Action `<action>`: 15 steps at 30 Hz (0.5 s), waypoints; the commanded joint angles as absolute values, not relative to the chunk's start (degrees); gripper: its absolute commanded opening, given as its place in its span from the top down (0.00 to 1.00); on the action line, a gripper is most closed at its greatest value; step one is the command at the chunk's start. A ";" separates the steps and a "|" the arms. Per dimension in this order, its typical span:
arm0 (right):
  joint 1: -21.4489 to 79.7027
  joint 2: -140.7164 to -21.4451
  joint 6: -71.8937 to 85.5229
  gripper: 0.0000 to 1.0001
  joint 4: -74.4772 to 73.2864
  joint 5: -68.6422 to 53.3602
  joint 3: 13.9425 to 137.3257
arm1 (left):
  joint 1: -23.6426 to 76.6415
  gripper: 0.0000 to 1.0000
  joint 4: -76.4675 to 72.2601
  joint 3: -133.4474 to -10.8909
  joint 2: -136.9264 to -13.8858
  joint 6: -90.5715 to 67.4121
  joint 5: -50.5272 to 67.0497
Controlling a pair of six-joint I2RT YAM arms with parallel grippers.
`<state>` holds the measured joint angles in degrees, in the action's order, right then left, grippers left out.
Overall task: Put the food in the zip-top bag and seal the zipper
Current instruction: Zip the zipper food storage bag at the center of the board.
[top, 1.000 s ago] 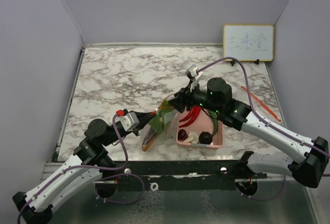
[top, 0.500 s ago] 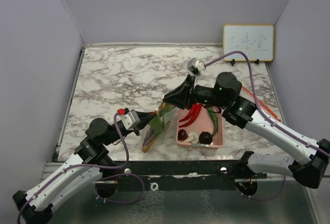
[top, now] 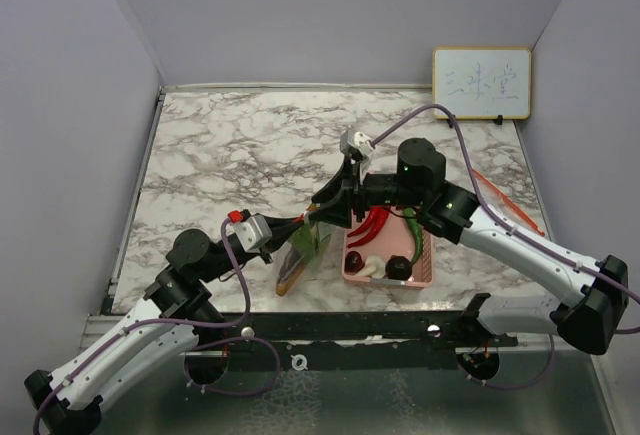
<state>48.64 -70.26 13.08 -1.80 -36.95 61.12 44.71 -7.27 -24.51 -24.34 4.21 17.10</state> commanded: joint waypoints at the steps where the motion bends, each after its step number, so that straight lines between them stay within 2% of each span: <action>1: 48.52 -67.36 -1.74 0.54 0.43 -39.95 60.22 | 44.69 1.00 -11.39 -26.58 -23.76 4.28 19.13; 5: 48.52 -69.47 -8.46 0.50 1.17 -45.01 61.69 | 44.71 1.00 -10.11 -26.89 -23.40 4.43 19.19; 15: 48.34 -79.47 -21.89 0.52 -11.99 -57.15 71.05 | 44.67 1.00 -10.06 -26.89 -23.56 5.05 19.90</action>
<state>48.62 -77.84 -14.66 -5.82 -50.70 68.05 44.71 -7.01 -24.62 -24.16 4.29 18.13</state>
